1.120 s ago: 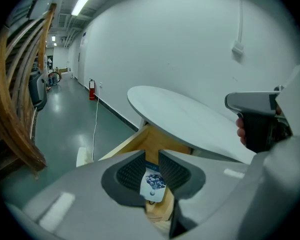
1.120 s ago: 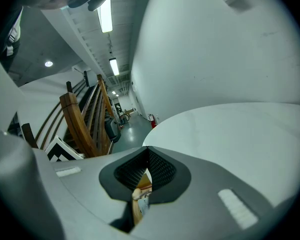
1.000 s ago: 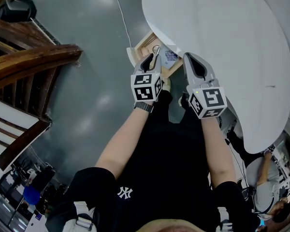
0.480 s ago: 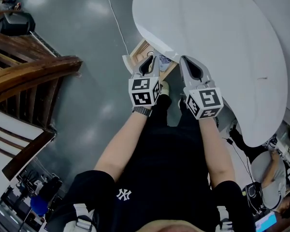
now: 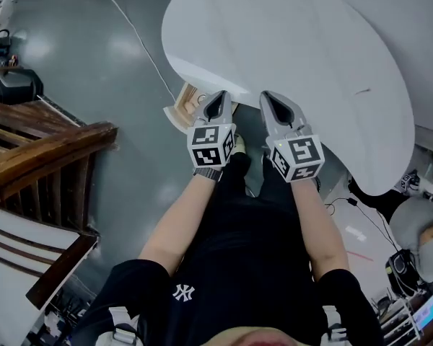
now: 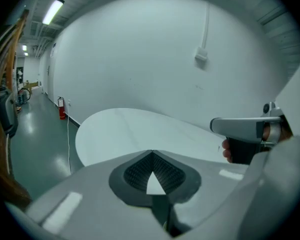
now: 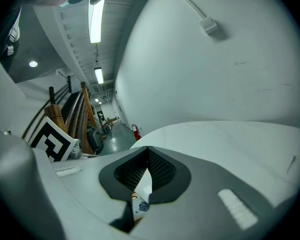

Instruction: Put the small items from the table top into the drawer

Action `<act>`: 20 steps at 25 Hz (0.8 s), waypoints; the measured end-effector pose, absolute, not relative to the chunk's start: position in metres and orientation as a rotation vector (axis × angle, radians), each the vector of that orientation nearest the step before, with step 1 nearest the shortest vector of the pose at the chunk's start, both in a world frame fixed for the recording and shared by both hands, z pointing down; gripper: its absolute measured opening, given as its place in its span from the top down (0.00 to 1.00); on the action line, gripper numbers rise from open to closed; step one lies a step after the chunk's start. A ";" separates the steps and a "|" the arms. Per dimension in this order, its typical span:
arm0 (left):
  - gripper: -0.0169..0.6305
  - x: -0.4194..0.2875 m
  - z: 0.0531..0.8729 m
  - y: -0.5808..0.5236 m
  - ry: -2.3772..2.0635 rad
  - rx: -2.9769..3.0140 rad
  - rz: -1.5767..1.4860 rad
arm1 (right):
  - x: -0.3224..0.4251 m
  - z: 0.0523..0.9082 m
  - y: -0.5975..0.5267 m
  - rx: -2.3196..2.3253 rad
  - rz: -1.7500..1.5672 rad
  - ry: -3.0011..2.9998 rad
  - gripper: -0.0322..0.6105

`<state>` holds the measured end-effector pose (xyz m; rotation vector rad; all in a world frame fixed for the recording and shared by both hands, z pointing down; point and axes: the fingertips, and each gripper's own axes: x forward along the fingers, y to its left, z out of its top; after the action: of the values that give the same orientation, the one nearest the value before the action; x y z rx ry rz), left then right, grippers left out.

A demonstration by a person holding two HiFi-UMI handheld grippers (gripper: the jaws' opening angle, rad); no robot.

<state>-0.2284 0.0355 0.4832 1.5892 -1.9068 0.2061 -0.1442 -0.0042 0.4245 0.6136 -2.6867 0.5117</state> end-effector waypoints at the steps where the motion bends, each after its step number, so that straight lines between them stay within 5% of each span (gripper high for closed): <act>1: 0.97 -0.220 0.478 0.029 -1.893 1.617 0.209 | -0.136 0.421 -0.008 0.643 0.511 -2.685 0.91; 20: 0.97 0.005 0.422 -0.096 -1.532 2.090 0.330 | 0.073 0.386 -0.091 1.125 0.536 -2.596 0.91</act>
<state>0.0047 -0.0957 0.4216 2.0901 -1.5324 0.3299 0.0733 -0.0908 0.3856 1.1250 -2.5964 0.5356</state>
